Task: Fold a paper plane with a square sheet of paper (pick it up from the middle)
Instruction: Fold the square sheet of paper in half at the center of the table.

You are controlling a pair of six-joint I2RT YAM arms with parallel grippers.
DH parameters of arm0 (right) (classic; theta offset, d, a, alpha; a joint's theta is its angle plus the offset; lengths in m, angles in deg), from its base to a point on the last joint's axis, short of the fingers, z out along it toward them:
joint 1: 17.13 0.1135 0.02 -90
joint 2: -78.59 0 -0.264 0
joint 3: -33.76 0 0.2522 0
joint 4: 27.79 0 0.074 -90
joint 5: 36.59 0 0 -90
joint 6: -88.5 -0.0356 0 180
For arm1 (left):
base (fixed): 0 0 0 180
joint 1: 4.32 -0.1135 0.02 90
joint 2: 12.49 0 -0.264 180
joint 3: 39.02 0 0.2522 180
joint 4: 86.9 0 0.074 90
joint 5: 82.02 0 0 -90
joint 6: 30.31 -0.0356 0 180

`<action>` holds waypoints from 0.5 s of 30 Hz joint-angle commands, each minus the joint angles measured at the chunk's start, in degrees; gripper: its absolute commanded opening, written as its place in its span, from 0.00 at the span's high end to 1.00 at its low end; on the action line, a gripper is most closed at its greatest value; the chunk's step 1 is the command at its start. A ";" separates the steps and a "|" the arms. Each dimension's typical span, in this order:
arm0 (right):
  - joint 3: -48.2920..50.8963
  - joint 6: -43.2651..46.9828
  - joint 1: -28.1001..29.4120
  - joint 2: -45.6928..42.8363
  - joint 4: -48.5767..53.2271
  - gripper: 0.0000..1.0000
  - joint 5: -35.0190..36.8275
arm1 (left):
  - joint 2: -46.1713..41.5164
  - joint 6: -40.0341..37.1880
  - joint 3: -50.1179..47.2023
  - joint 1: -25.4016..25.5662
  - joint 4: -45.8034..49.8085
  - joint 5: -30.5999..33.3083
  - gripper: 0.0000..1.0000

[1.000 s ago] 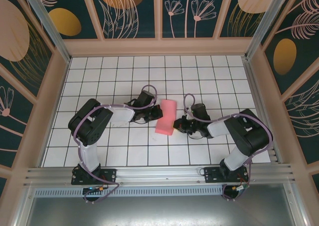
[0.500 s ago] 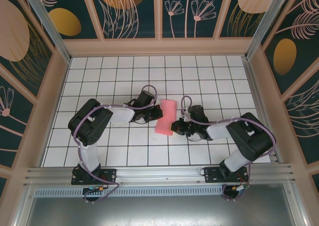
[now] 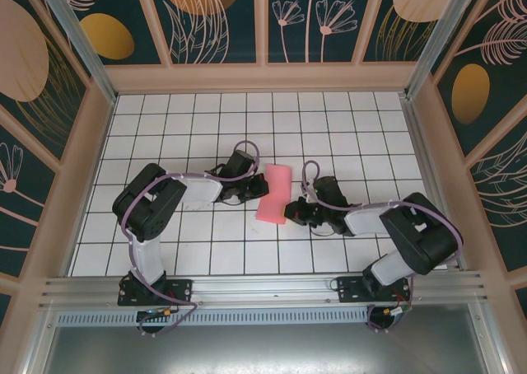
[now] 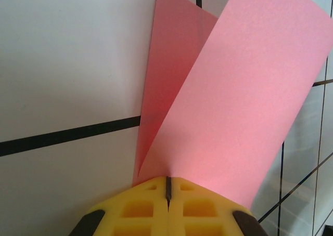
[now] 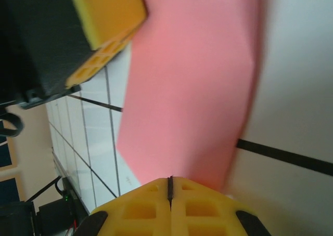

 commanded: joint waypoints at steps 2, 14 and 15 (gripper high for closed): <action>0.62 -0.41 1.28 0.34 -0.46 1.00 -1.43 | 2.64 -0.63 -2.16 0.51 5.98 1.23 1.00; 1.43 -1.06 3.06 5.73 0.01 1.00 0.92 | 2.57 -0.76 -2.16 0.44 6.16 1.35 1.00; 1.22 -1.15 3.10 4.76 0.29 1.00 0.92 | 2.64 -0.80 -2.09 0.48 6.24 1.32 1.00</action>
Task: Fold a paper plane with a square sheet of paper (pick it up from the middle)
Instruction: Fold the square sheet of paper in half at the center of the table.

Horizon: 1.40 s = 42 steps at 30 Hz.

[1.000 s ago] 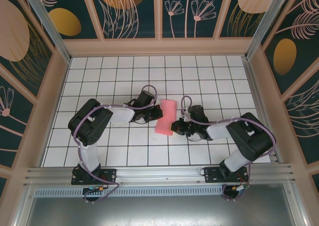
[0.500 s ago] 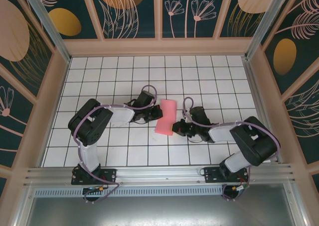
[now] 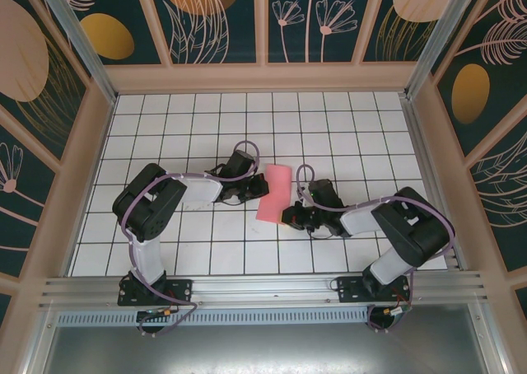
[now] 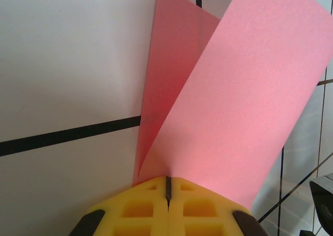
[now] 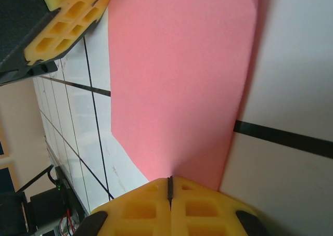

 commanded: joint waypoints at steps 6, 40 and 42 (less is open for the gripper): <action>-0.42 0.63 1.15 -4.83 4.09 1.00 1.70 | 2.59 -0.77 -2.03 0.49 6.19 1.32 1.00; -13.92 5.15 -11.61 8.06 0.28 1.00 -3.49 | 2.65 -1.41 -1.96 0.44 6.99 1.48 1.00; -13.90 5.33 -11.64 7.55 0.77 1.00 -3.09 | 2.78 -1.42 -1.87 0.44 7.01 1.40 1.00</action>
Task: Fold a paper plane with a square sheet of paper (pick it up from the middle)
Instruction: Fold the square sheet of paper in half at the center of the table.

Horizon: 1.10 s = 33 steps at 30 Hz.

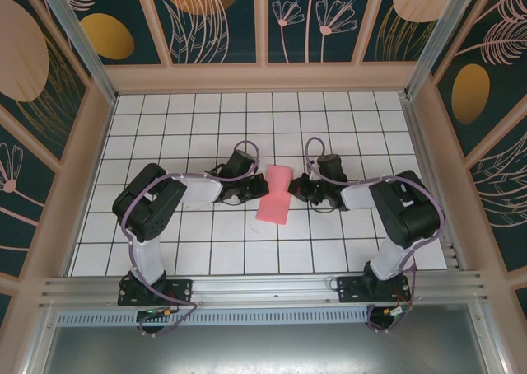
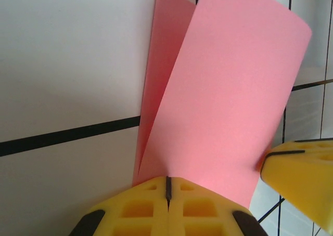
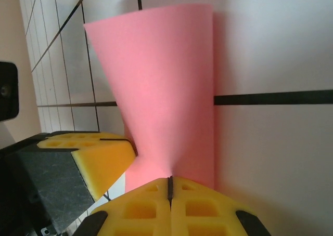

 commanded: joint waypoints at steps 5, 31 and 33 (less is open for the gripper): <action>-0.49 0.53 1.13 -2.79 -3.07 1.00 -1.90 | 2.83 -1.12 -1.88 0.48 6.89 1.42 1.00; -5.92 2.19 -0.44 -0.42 2.55 1.00 -1.25 | 2.87 -1.40 -2.14 0.47 7.25 2.11 1.00; -6.83 2.63 -0.58 1.09 3.14 1.00 -1.86 | 2.96 -1.48 -1.89 0.43 7.32 1.90 1.00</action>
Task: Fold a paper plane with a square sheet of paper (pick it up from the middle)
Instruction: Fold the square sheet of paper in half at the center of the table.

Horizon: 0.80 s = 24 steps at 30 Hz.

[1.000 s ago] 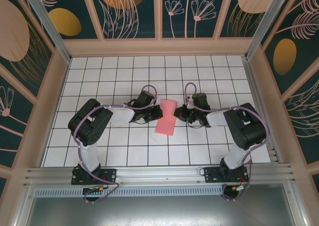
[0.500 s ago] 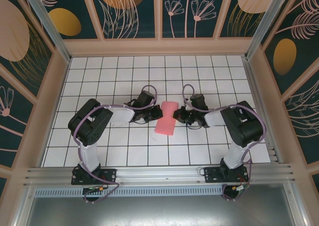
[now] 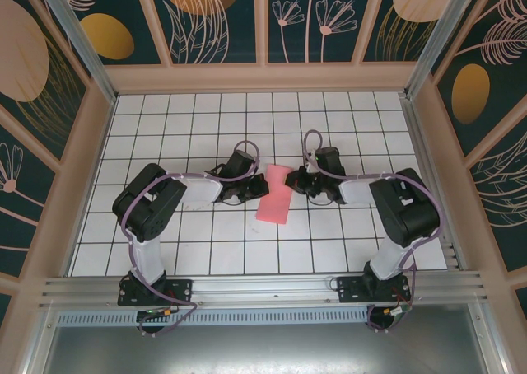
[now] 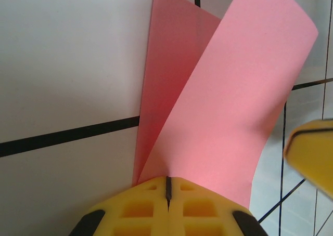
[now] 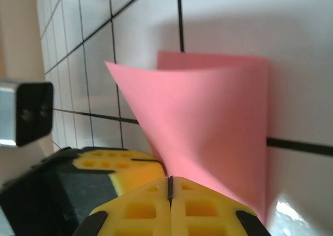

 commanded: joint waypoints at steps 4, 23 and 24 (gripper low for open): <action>-1.28 2.57 -0.82 2.89 0.54 1.00 -1.35 | 2.87 -1.29 -1.98 0.51 7.41 2.00 1.00; -8.10 5.43 -2.69 3.66 7.83 1.00 -2.27 | 2.76 -1.38 -2.06 0.49 7.65 2.24 1.00; -8.20 5.56 -2.98 4.18 7.75 1.00 -2.45 | 2.74 -1.38 -2.20 0.50 7.65 2.25 1.00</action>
